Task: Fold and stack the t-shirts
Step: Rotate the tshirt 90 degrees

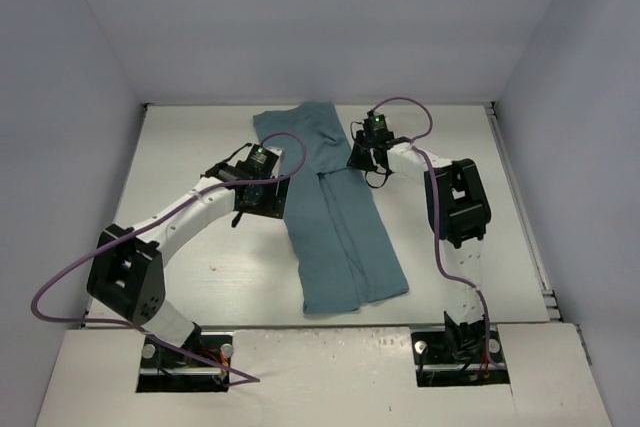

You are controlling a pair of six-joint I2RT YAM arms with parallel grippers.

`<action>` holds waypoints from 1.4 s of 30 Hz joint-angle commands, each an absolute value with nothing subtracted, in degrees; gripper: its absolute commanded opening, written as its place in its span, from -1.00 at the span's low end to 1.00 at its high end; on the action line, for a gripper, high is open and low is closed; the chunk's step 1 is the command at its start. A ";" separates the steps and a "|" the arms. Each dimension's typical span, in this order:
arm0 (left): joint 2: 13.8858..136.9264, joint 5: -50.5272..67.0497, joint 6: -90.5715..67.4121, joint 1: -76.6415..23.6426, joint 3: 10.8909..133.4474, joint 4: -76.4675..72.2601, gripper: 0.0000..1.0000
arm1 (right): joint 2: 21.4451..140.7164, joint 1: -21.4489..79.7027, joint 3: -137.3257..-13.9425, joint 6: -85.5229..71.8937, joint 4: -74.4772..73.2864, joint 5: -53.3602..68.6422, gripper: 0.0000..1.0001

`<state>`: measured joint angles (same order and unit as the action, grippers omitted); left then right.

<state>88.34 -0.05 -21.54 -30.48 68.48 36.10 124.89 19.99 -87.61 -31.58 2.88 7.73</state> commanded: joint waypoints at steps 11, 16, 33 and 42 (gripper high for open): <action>83.54 -1.14 -22.41 -30.76 68.20 35.16 0.21 | 120.45 21.54 -89.34 -25.61 4.88 3.42 -1.00; 83.23 -1.14 -22.37 -30.78 67.96 35.16 0.21 | 117.33 21.78 -88.17 -24.27 4.77 2.70 -1.00; 82.71 -1.58 -21.36 -30.76 67.86 35.16 0.21 | 114.52 24.69 -85.98 -19.24 3.96 0.26 -1.00; 83.47 -1.26 -21.07 -30.76 68.35 35.16 0.21 | 115.61 24.02 -83.11 -20.30 3.75 -3.84 -1.00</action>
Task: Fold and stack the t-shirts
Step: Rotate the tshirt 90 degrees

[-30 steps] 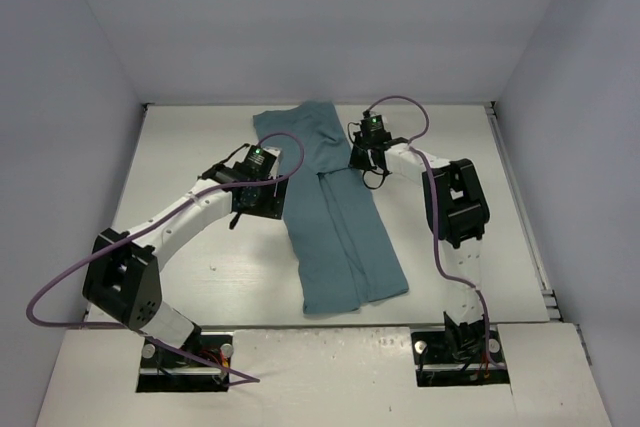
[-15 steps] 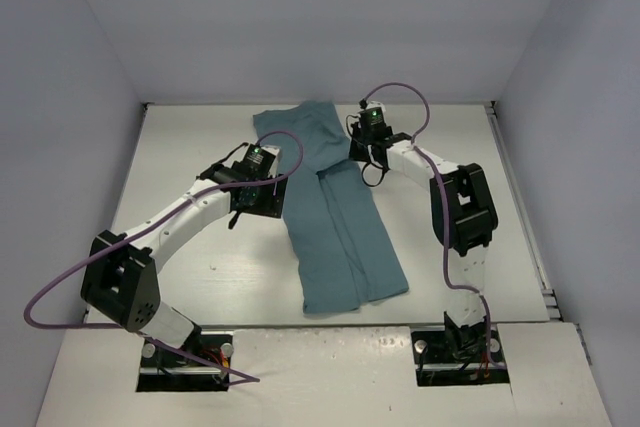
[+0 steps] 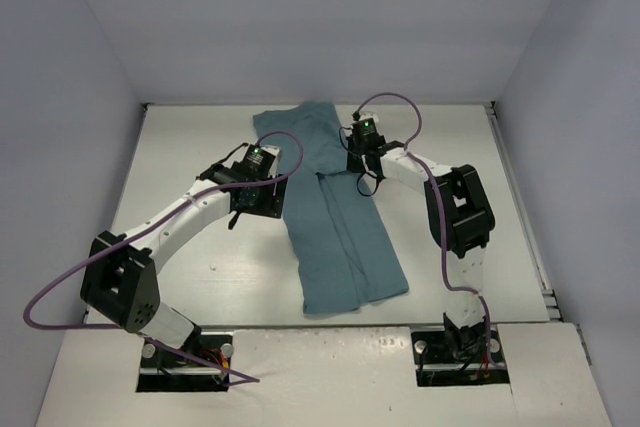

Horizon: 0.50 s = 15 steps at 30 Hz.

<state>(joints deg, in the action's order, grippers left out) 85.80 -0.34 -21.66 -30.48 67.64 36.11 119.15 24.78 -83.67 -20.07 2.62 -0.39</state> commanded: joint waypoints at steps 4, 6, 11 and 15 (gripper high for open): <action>83.32 -1.32 -21.18 -30.77 68.20 35.16 0.21 | 116.19 23.74 -82.62 -20.30 3.52 -3.69 -1.00; 83.32 -1.32 -21.24 -30.79 68.09 35.27 0.21 | 115.86 23.82 -82.45 -20.30 3.46 -3.55 -1.00; 83.41 -1.23 -21.55 -30.84 68.03 35.16 0.21 | 113.38 24.52 -82.09 -19.86 3.34 -3.33 -1.00; 83.85 -0.97 -22.06 -30.85 68.20 35.07 0.21 | 113.91 24.43 -82.09 -19.68 2.81 -2.64 -0.64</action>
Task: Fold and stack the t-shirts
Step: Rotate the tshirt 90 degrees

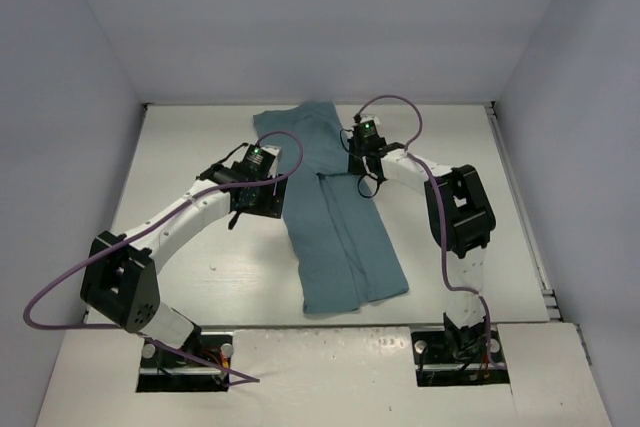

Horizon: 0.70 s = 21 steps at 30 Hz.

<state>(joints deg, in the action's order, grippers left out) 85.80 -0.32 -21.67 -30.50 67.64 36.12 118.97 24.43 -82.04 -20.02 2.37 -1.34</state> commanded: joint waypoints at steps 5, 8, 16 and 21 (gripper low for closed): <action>84.03 -0.70 -22.24 -30.76 68.29 35.07 0.21 | 114.33 23.30 -85.21 -17.17 2.46 -1.54 -0.31; 84.96 -0.91 -22.06 -30.76 69.95 35.10 0.21 | 116.17 21.50 -93.80 -13.39 2.51 3.24 -0.29; 88.70 -0.79 -22.19 -30.90 74.50 35.20 0.21 | 128.41 18.43 -112.09 -7.70 2.50 14.99 -0.44; 89.56 -0.44 -22.23 -31.12 75.32 35.34 0.21 | 136.58 18.28 -120.06 -5.44 2.64 15.82 -0.46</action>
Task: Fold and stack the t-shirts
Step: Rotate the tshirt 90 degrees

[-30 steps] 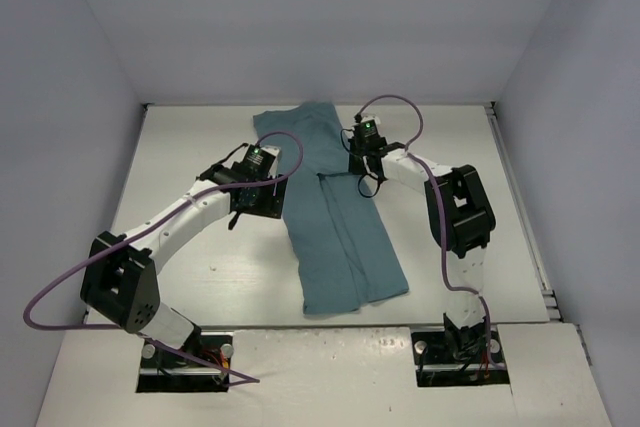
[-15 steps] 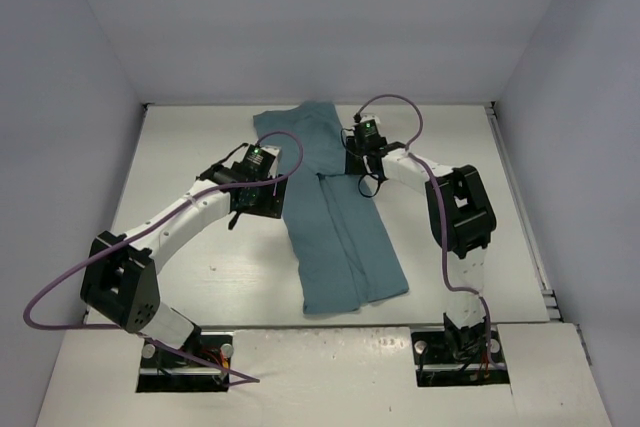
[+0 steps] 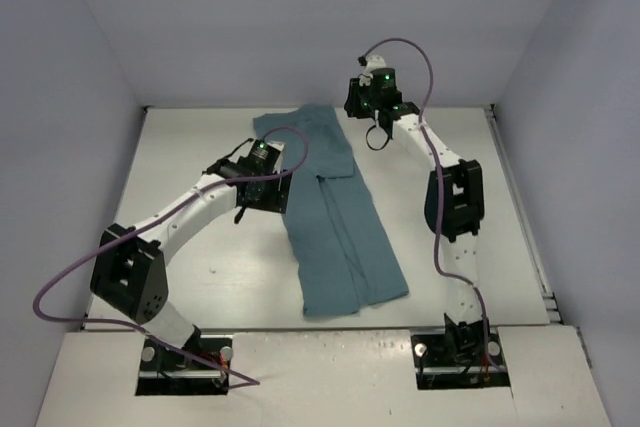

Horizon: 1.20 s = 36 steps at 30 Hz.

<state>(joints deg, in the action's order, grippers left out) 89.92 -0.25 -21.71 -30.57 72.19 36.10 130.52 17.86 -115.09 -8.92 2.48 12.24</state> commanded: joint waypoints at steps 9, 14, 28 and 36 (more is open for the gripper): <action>89.33 0.00 -22.06 -31.61 73.98 35.77 0.21 | 146.06 18.11 -129.46 -1.53 3.05 14.59 -0.36; 89.20 -0.26 -21.80 -31.73 73.18 36.12 0.21 | 148.21 18.20 -130.08 -1.23 3.36 15.95 -0.29; 89.33 -0.23 -21.65 -31.82 72.19 36.71 0.21 | 149.59 19.72 -130.66 2.55 4.51 16.08 -0.27; 88.80 -0.26 -21.78 -31.83 71.65 37.32 0.21 | 150.67 20.21 -131.70 5.08 5.68 15.32 -0.28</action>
